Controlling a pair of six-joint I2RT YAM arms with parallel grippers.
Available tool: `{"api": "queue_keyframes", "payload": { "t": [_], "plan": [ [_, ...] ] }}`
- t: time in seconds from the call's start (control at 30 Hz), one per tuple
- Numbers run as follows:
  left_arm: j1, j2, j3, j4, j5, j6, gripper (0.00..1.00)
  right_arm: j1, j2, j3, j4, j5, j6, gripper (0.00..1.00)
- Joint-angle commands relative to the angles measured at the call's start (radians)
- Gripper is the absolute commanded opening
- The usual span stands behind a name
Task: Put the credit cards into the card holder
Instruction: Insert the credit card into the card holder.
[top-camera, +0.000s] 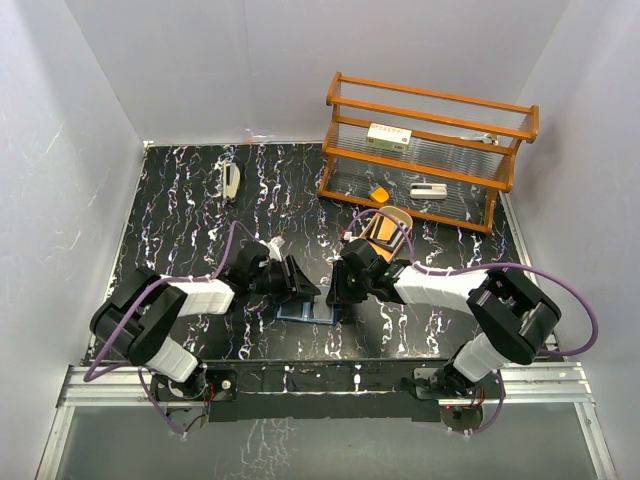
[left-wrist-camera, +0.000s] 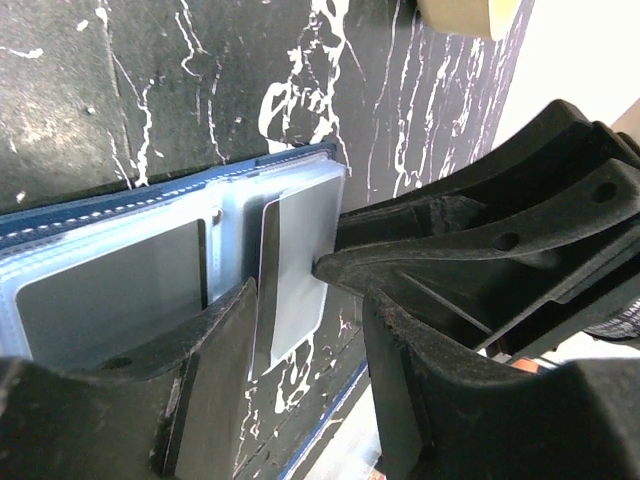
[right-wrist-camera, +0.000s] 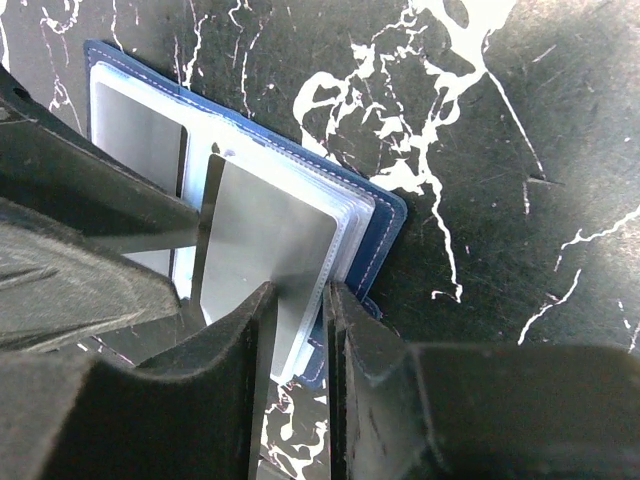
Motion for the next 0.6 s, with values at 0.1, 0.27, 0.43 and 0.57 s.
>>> {"api": "queue_keyframes", "payload": {
  "t": [0.1, 0.27, 0.43, 0.57],
  "plan": [
    [-0.013, -0.187, 0.078, -0.27, -0.095, 0.118, 0.51, 0.008, -0.063, 0.009, 0.007, 0.006, -0.019, 0.28],
    [-0.006, -0.278, 0.134, -0.525, -0.229, 0.222, 0.58, 0.007, -0.115, 0.015, -0.022, 0.01, -0.072, 0.33],
    [0.016, -0.345, 0.159, -0.7, -0.324, 0.274, 0.62, 0.006, -0.097, 0.095, -0.115, 0.035, -0.211, 0.34],
    [0.054, -0.376, 0.174, -0.807, -0.368, 0.313, 0.63, 0.006, -0.083, 0.2, -0.216, 0.06, -0.461, 0.34]
  ]
}}
